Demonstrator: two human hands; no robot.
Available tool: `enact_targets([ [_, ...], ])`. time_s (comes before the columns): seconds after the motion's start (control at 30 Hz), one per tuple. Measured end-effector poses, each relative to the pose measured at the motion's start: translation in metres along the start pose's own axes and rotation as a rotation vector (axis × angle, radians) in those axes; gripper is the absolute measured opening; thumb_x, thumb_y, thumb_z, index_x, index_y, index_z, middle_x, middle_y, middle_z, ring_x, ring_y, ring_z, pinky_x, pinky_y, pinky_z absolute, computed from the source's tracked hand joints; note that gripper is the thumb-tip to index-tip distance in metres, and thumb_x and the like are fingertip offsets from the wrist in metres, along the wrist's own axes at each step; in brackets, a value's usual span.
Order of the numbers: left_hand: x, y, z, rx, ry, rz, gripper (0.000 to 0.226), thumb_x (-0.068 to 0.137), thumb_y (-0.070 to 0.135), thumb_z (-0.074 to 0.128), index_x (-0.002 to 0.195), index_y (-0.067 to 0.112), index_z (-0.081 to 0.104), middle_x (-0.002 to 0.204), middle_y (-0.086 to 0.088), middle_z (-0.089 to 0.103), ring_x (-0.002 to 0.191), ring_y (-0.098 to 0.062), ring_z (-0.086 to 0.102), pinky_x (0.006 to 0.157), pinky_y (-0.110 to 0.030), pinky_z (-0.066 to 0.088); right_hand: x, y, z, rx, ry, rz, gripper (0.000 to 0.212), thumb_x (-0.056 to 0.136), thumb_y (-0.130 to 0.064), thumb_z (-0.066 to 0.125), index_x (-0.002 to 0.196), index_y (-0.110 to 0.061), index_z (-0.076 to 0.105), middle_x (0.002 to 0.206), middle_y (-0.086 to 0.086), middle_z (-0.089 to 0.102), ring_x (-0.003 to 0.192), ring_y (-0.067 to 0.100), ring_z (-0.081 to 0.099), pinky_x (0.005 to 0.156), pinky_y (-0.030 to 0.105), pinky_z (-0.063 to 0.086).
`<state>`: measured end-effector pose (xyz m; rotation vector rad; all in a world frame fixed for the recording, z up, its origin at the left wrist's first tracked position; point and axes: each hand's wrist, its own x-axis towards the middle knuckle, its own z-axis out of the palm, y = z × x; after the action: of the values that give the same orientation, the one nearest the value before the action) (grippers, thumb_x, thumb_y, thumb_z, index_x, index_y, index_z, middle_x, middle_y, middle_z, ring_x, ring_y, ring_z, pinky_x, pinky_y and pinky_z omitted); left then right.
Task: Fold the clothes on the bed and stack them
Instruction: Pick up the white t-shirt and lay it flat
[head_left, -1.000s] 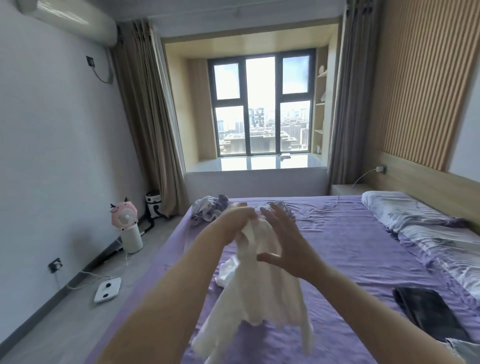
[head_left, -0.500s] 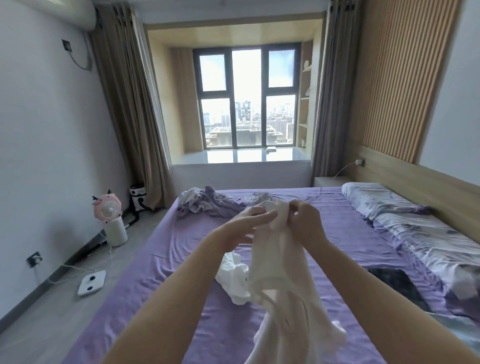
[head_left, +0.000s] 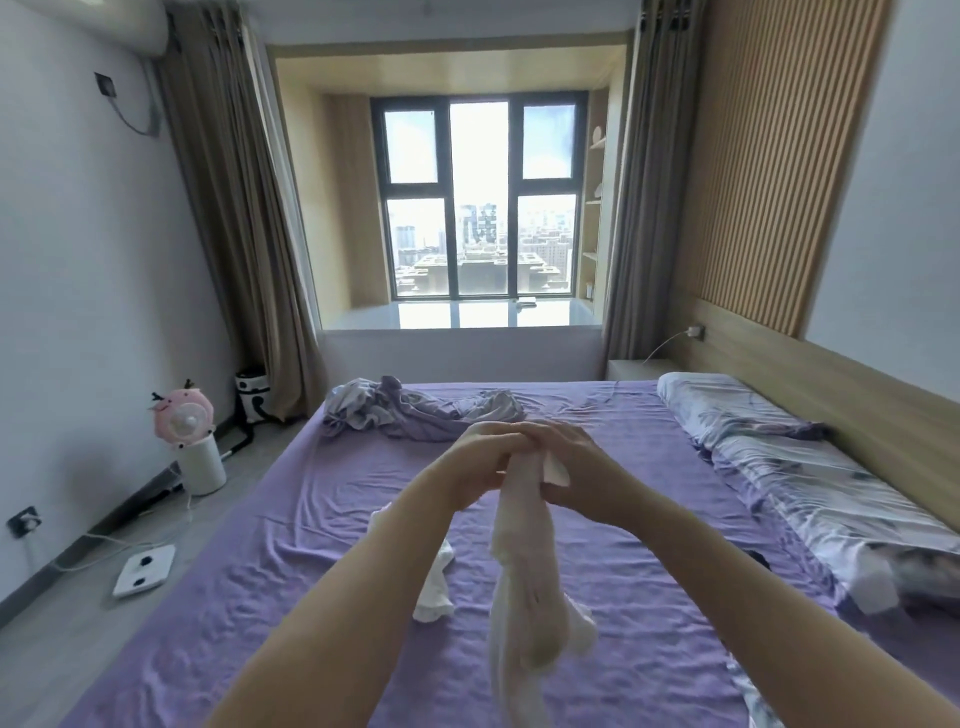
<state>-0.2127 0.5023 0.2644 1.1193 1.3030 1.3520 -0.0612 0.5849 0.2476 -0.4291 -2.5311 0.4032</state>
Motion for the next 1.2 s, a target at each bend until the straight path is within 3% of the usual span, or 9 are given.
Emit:
enact_targets([
  [0.13, 0.008, 0.004, 0.016, -0.085, 0.063, -0.002, 0.019, 0.080, 0.004, 0.062, 0.097, 0.002, 0.068, 0.089, -0.017, 0.064, 0.076, -0.024, 0.060, 0.070, -0.030, 0.049, -0.007, 0.002, -0.018, 0.186, 0.107, 0.207, 0.036, 0.085, -0.018, 0.065, 0.120, -0.022, 0.058, 0.101, -0.008, 0.062, 0.090, 0.012, 0.057, 0.069, 0.011, 0.037],
  [0.3, 0.013, 0.001, 0.024, -0.063, 0.087, -0.013, 0.049, 0.060, 0.025, 0.074, 0.108, 0.019, 0.067, 0.103, -0.009, 0.069, 0.095, -0.022, 0.063, 0.088, -0.035, 0.045, -0.006, 0.017, -0.027, 0.246, 0.071, 0.262, 0.016, 0.084, -0.026, 0.066, 0.099, -0.022, 0.065, 0.085, -0.007, 0.062, 0.081, 0.012, 0.055, 0.064, 0.015, 0.037],
  [0.43, 0.004, -0.013, 0.023, 0.126, -0.035, -0.018, 0.056, 0.071, 0.020, 0.080, 0.122, 0.021, 0.057, 0.113, -0.008, 0.067, 0.104, -0.024, 0.064, 0.092, -0.041, 0.049, -0.003, 0.025, -0.034, 0.298, 0.049, 0.272, 0.006, 0.085, -0.021, 0.064, 0.089, -0.022, 0.068, 0.080, -0.006, 0.063, 0.076, 0.011, 0.055, 0.064, 0.019, 0.039],
  [0.67, -0.019, -0.061, 0.023, 0.222, 0.109, -0.084, 0.006, 0.082, 0.008, 0.070, 0.086, 0.007, 0.067, 0.076, -0.005, 0.062, 0.068, -0.015, 0.060, 0.062, -0.021, 0.049, -0.011, 0.031, -0.049, 0.682, 0.124, 0.370, 0.014, 0.075, -0.017, 0.068, 0.065, -0.021, 0.059, 0.063, -0.007, 0.052, 0.056, 0.006, 0.047, 0.048, 0.013, 0.037],
  [0.77, -0.014, -0.056, 0.031, 0.149, 0.187, -0.052, 0.024, 0.070, 0.031, 0.072, 0.085, 0.013, 0.069, 0.076, -0.004, 0.058, 0.068, -0.016, 0.054, 0.064, -0.027, 0.046, -0.017, 0.044, -0.050, 0.693, 0.005, 0.405, 0.018, 0.061, -0.024, 0.063, 0.079, -0.021, 0.062, 0.079, -0.001, 0.060, 0.069, 0.009, 0.053, 0.059, 0.020, 0.044],
  [0.87, 0.002, -0.038, 0.049, 0.210, 0.190, -0.045, 0.034, 0.065, 0.035, 0.065, 0.090, 0.012, 0.071, 0.074, -0.002, 0.058, 0.067, -0.015, 0.052, 0.062, -0.026, 0.045, -0.024, 0.055, -0.040, 0.768, -0.274, 0.385, 0.036, 0.072, -0.019, 0.070, 0.106, -0.019, 0.062, 0.106, 0.010, 0.065, 0.092, 0.019, 0.061, 0.077, 0.028, 0.051],
  [0.93, 0.011, -0.029, 0.061, 0.242, 0.156, -0.039, 0.045, 0.063, 0.033, 0.064, 0.094, 0.001, 0.070, 0.076, -0.008, 0.058, 0.068, -0.018, 0.051, 0.059, -0.025, 0.044, -0.028, 0.055, -0.031, 0.759, -0.388, 0.350, 0.037, 0.076, -0.019, 0.072, 0.112, -0.015, 0.062, 0.103, 0.012, 0.067, 0.092, 0.017, 0.062, 0.079, 0.030, 0.051],
  [1.07, 0.019, -0.023, 0.062, 0.283, 0.149, -0.021, 0.029, 0.067, 0.036, 0.071, 0.078, 0.011, 0.062, 0.066, 0.001, 0.050, 0.058, -0.010, 0.045, 0.048, -0.019, 0.034, -0.030, 0.050, -0.034, 0.584, -0.209, 0.361, 0.008, 0.082, -0.019, 0.070, 0.082, -0.012, 0.066, 0.073, -0.001, 0.053, 0.069, 0.009, 0.046, 0.063, 0.023, 0.040],
  [1.2, 0.008, -0.048, 0.035, 0.367, 0.052, -0.080, 0.014, 0.081, 0.020, 0.074, 0.082, 0.015, 0.060, 0.068, 0.010, 0.058, 0.062, -0.004, 0.054, 0.057, -0.015, 0.043, -0.025, 0.050, -0.056, 0.531, -0.052, 0.345, 0.029, 0.079, -0.020, 0.074, 0.061, -0.019, 0.050, 0.056, -0.009, 0.042, 0.051, 0.004, 0.039, 0.046, 0.018, 0.030],
])
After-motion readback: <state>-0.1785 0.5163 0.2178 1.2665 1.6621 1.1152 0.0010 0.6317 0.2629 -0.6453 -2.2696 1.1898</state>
